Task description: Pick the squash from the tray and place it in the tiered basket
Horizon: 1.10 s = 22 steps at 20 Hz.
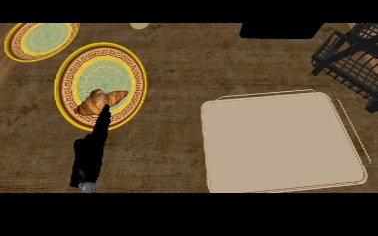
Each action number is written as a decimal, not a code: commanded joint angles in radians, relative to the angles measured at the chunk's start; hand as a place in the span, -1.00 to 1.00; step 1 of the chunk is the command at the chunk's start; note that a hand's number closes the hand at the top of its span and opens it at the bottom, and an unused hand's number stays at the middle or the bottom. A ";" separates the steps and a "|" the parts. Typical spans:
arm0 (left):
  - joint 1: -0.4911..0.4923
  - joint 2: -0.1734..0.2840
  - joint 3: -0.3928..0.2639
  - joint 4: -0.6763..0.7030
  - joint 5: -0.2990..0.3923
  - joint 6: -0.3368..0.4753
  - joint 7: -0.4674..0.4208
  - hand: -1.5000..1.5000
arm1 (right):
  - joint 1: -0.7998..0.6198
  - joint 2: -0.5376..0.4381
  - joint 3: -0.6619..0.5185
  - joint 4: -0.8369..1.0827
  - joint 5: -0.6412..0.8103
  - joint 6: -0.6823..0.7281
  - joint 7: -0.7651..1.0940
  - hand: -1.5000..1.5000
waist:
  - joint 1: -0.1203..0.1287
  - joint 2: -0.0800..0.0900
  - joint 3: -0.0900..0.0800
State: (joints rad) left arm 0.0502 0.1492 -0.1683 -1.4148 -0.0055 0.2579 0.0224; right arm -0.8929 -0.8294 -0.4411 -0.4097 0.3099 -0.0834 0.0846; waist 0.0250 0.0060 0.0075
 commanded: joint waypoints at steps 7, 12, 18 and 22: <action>0.014 -0.003 0.013 0.002 0.001 0.002 0.010 0.00 | -0.036 -0.084 -0.179 0.007 -0.127 -0.150 -0.120 -1.00 | -0.009 0.001 -0.006; 0.047 -0.001 0.018 0.004 -0.004 0.005 -0.016 0.00 | 0.036 -0.199 -0.241 0.042 -0.144 -0.240 -0.074 -1.00 | -0.019 -0.001 -0.006; 0.081 -0.010 0.029 0.006 0.009 0.004 -0.017 0.00 | 0.237 -0.412 -0.392 0.078 -0.274 -0.031 -0.083 -1.00 | -0.052 -0.008 -0.006; 0.092 -0.019 0.033 -0.005 0.009 0.010 -0.019 0.00 | 0.419 -0.490 -0.496 0.137 -0.358 0.113 -0.164 -1.00 | -0.060 -0.011 -0.005</action>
State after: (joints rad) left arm 0.1106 0.1506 -0.1281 -1.4411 0.0065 0.2581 -0.0009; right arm -0.6065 -1.2357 -0.8467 -0.3136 0.0247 -0.0805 -0.0325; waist -0.0259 -0.0058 0.0042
